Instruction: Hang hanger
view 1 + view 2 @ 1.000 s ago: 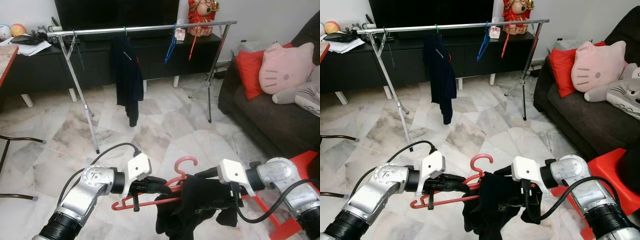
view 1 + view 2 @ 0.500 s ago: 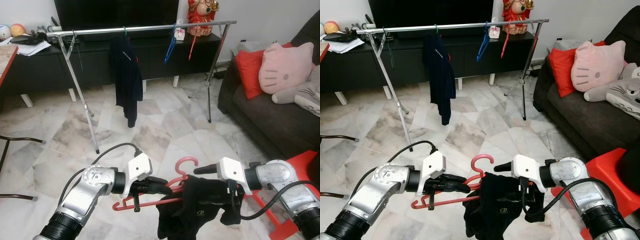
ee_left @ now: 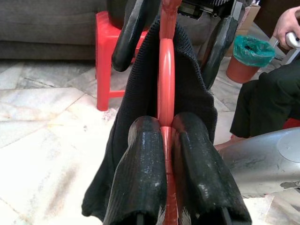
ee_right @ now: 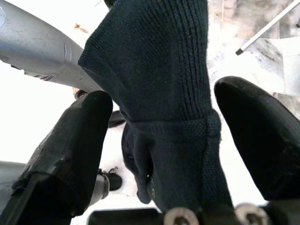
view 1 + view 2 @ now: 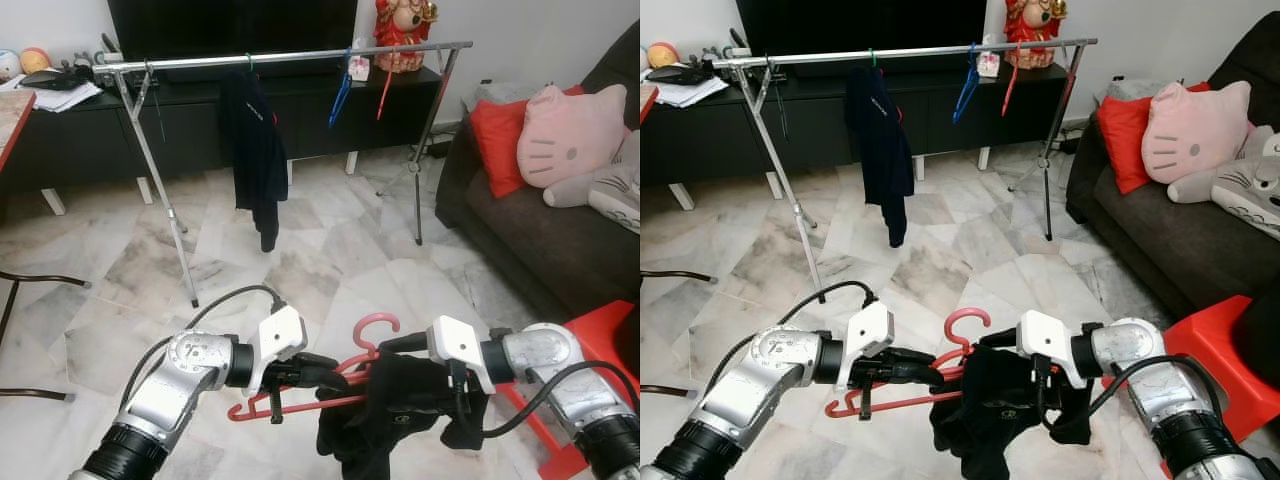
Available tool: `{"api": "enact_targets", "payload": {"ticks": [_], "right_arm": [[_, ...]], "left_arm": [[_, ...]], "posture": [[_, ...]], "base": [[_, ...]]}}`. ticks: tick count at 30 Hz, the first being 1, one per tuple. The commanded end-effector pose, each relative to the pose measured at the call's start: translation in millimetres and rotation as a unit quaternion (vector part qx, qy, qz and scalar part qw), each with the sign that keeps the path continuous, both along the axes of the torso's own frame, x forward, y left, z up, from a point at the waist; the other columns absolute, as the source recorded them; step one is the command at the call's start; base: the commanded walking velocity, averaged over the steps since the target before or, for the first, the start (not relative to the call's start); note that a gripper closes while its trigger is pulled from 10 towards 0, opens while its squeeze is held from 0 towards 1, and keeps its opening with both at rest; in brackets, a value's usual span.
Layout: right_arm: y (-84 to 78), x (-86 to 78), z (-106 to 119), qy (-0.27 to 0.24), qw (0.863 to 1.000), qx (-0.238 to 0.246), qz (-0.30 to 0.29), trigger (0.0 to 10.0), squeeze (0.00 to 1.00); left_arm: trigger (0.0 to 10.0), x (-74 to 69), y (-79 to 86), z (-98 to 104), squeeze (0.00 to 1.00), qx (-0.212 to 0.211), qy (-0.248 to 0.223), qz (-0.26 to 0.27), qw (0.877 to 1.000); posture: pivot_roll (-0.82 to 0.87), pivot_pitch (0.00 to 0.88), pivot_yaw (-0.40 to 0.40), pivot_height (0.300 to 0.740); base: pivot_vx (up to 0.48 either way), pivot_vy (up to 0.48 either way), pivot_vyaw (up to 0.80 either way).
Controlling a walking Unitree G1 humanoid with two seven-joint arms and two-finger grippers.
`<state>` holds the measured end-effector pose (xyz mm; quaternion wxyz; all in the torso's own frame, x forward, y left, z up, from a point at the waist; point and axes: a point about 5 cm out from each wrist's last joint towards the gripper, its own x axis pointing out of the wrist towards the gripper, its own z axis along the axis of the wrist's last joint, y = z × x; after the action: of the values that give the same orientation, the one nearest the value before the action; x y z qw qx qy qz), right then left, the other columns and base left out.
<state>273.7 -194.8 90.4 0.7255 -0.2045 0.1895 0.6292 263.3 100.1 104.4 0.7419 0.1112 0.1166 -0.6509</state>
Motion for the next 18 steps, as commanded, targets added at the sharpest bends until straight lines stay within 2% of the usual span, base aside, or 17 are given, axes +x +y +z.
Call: {"api": "enact_targets", "payload": {"ticks": [1, 18], "right_arm": [[-1.5, 1.3, 0.5, 0.005, 1.000, -0.001, 0.000, 0.0, 0.00], [4.9, 4.1, -4.1, 0.004, 1.000, 0.012, -0.016, 0.0, 0.00]], "left_arm": [[10.0, 1.8, -7.6, 11.0, 0.00, -0.012, -0.018, -0.020, 1.000], [10.0, 2.2, -12.2, 14.5, 0.00, -0.016, -0.026, -0.031, 0.999]], "posture": [[-0.09, 0.000, -0.095, 0.740], [-0.09, 0.000, -0.095, 0.740]], "base": [[0.000, 0.000, 0.00], [0.000, 0.000, 0.00]]}}
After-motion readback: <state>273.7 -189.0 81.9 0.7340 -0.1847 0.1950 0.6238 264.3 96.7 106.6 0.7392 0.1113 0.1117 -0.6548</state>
